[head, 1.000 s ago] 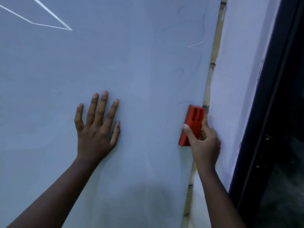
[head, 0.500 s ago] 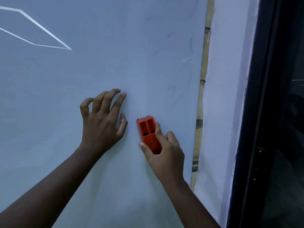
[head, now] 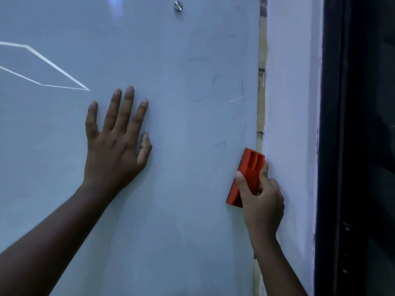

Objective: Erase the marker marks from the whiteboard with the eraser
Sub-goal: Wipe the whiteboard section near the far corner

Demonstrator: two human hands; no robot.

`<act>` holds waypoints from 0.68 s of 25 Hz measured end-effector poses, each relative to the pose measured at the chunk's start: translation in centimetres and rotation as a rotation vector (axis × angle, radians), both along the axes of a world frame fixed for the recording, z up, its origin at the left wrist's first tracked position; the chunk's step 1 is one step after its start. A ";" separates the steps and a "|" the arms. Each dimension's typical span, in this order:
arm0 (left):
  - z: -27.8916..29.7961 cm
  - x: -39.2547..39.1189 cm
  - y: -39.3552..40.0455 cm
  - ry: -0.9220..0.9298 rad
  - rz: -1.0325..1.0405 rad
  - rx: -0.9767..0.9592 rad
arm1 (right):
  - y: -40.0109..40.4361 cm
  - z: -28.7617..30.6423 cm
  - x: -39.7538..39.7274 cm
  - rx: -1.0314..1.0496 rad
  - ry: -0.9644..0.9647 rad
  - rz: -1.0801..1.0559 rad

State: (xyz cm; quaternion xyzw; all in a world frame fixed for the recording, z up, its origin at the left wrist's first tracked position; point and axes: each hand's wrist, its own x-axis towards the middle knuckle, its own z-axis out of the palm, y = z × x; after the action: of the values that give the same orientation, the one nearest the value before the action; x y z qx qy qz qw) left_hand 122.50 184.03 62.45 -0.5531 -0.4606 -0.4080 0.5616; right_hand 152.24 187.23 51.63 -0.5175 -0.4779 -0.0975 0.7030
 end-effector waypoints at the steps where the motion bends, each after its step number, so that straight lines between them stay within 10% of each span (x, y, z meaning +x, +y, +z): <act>1: 0.0 0.1 0.0 0.001 0.000 0.001 | 0.0 0.8 -0.6 0.016 0.035 0.024; 10: 0.0 -0.1 0.0 0.014 -0.003 -0.005 | -3.3 3.5 -9.0 0.169 -0.609 0.065; 17: -0.1 -0.3 0.1 0.040 -0.018 0.029 | -0.2 8.4 -0.4 0.023 -0.238 -0.037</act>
State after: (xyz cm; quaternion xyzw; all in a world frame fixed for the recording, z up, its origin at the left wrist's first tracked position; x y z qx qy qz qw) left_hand 122.17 184.16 62.40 -0.5572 -0.4381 -0.4086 0.5750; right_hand 151.82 187.06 60.04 -0.5028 -0.5471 -0.1766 0.6455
